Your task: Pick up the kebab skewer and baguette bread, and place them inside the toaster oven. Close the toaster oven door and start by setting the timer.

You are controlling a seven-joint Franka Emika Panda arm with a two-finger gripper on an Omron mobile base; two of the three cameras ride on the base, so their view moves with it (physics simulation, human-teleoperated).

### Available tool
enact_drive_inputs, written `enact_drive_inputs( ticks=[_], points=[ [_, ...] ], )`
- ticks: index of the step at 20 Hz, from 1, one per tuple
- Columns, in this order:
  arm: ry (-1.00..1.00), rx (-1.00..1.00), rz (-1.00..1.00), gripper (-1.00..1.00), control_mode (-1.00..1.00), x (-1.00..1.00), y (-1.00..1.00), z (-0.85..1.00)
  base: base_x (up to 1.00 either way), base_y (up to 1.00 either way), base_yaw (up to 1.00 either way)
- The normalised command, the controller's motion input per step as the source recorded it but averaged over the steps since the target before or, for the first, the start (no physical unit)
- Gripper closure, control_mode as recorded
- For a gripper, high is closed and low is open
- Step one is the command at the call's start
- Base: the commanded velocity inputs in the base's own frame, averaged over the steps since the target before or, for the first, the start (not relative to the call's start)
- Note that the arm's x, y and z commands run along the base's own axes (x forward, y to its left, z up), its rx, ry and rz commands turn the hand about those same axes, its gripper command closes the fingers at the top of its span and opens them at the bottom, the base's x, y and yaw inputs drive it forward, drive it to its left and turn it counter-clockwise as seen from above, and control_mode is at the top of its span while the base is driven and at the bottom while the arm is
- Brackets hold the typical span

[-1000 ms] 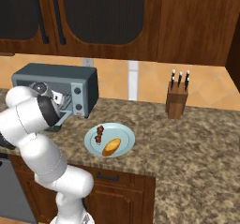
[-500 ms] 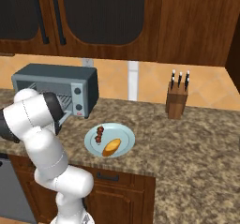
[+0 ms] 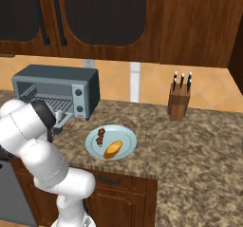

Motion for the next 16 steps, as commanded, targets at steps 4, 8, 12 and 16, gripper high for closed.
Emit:
enact_drive_inputs(
  ticks=[4, 8, 12, 16],
  points=[
    [0.71, -0.06, -0.23, -1.0, -1.0, -0.73, 0.02, -0.55, 0.0, 0.0, 0.0],
    [0.55, -0.01, -0.21, -1.0, -1.0, -0.78, 0.0, -0.22, 0.0, 0.0, 0.0],
    [0.02, 0.03, -0.16, -1.0, -1.0, -0.59, -0.03, 0.82, 0.0, 0.0, 0.0],
    [0.0, 0.08, -0.07, -1.0, -1.0, -0.22, 0.0, 1.0, 0.0, 0.0, 0.0]
  ],
)
